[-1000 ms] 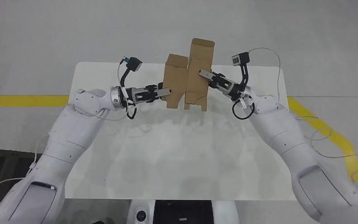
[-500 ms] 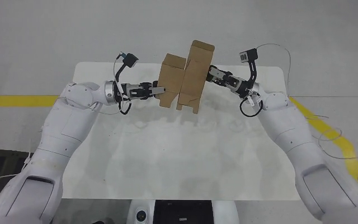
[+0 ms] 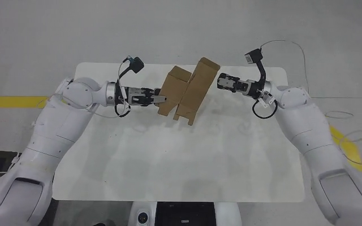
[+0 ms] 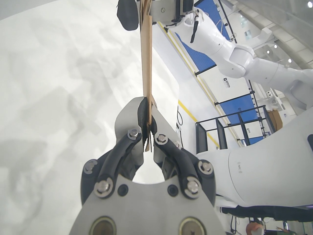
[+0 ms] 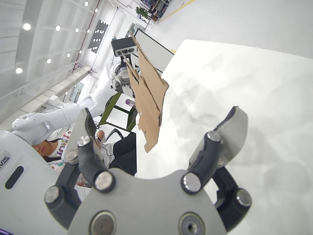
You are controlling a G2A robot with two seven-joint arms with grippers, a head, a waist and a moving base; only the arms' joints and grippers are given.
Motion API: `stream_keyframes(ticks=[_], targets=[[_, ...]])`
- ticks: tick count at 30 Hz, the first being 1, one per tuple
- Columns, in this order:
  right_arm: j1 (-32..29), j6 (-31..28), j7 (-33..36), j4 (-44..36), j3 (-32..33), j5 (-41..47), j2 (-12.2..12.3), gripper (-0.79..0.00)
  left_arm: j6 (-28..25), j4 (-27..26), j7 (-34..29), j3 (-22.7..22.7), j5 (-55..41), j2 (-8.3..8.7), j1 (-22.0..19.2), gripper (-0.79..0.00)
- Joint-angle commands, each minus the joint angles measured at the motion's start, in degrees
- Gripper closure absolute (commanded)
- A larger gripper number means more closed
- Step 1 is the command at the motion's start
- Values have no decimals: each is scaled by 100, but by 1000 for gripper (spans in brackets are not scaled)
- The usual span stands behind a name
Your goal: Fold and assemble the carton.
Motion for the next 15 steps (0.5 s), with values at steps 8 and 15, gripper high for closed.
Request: stream_keyframes(ticks=[8,15], targets=[[-134,166,167,-606,-258,128,352,-785,-198,-252,199,791,-288,498,-205,0],[-124,-75,-74,-860,-752,361,474,-785,-343,-449,344,1319,-703,805,-421,0]])
